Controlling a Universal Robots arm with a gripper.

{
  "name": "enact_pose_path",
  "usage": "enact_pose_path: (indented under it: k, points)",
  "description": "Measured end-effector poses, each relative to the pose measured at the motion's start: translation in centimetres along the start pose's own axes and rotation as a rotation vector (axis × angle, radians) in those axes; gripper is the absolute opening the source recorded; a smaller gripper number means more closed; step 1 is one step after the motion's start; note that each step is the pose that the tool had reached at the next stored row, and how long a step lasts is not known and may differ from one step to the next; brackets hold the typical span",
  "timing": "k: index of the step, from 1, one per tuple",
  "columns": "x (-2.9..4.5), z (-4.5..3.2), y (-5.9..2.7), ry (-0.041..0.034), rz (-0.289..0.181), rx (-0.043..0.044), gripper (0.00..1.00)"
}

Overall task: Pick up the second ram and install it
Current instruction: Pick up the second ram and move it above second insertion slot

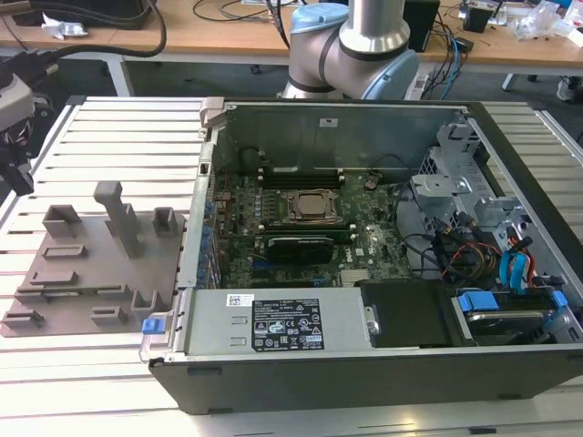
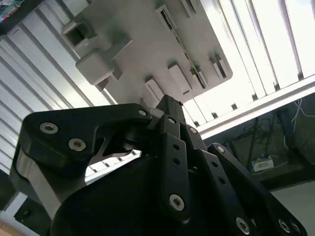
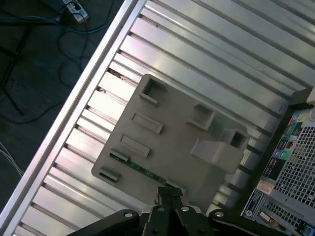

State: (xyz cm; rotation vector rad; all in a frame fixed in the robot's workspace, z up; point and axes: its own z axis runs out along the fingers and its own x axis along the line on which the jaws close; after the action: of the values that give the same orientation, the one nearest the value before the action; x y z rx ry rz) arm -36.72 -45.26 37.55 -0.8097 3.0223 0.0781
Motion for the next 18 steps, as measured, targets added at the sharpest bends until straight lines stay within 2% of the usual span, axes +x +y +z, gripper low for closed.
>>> enact_pose_path:
  k: [3, 5, 8, 12, 15, 18]
  points:
    - [0.0, 0.0, 0.0, 0.004, -0.089, -0.0021, 0.1]
    - [0.0, 0.0, 0.0, 0.0053, -0.115, -0.0028, 0.1]
    - [0.0, 0.0, 0.0, 0.0096, -0.212, -0.0051, 0.1]
    - [0.0, 0.0, 0.0, 0.0131, -0.29, -0.007, 0.1]
    - [0.0, 0.0, 0.0, 0.0175, -0.386, -0.0094, 0.1]
    - [0.0, 0.0, 0.0, 0.0198, -0.437, -0.0106, 0.1]
